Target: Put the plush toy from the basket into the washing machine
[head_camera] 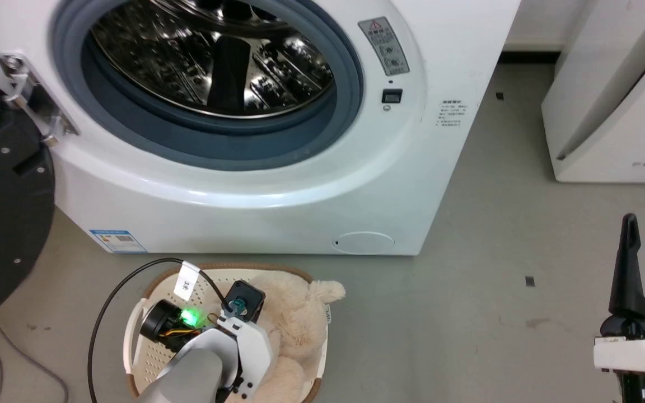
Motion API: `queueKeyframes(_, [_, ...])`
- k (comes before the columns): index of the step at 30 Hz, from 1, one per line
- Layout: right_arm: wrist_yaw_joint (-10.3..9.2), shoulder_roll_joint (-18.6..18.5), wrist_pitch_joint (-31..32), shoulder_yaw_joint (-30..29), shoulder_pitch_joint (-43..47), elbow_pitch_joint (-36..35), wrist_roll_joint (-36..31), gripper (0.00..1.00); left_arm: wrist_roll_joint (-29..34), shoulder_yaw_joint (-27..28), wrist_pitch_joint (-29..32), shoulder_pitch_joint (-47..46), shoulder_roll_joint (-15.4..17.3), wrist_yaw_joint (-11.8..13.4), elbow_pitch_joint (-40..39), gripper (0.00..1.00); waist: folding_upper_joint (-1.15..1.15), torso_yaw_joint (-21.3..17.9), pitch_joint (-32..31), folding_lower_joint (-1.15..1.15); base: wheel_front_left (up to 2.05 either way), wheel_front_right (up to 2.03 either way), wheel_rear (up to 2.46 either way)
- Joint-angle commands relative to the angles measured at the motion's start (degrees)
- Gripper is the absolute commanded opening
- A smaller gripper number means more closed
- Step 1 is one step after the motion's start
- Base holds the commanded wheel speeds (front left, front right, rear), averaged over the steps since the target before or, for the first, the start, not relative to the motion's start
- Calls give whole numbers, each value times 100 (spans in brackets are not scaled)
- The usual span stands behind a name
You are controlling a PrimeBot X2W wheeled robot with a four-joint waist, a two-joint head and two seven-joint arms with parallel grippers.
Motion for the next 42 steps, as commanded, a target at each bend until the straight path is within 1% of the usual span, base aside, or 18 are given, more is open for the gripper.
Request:
queueKeyframes(1, [-4,-4,-26,-15,74,12,5,100,-65,42,-56,74,-18,37,-98,0,0,55,-92,1,0,0,0])
queueKeyframes(4, [-4,-4,-26,-24,148,21,-5,100,-146,113,-89,151,-14,114,-457,0,0,100,-205,1,0,0,0])
queueKeyframes(7, [-4,-4,-26,-47,216,23,-11,100,-181,182,-95,256,42,213,-1048,0,0,152,-309,1,0,0,0])
queueKeyframes(14, [-4,-4,-26,-16,325,29,-16,100,-225,387,-97,630,311,447,-2340,0,0,195,-477,1,0,0,0])
queueKeyframes(19, [-4,-4,-26,28,339,19,-14,100,-363,659,-98,780,452,571,-3028,0,0,162,-499,1,0,0,0])
queueKeyframes(24, [-4,-4,-26,78,270,-15,-26,100,-489,1040,-98,658,583,702,-3524,0,0,80,-373,1,0,0,0])
queueKeyframes(31, [-4,-4,-26,148,8,-72,-38,100,-534,1456,-98,102,681,713,-3706,0,0,-134,57,1,0,0,0])
queueKeyframes(36, [-4,-4,-26,223,-269,-111,-23,100,-497,1717,-98,-443,816,667,-3590,0,0,-391,497,1,0,0,0])
queueKeyframes(42, [-4,-4,-26,326,-669,-164,61,100,-448,2037,-98,-1146,1033,654,-3364,0,0,-766,1176,1,0,0,0])
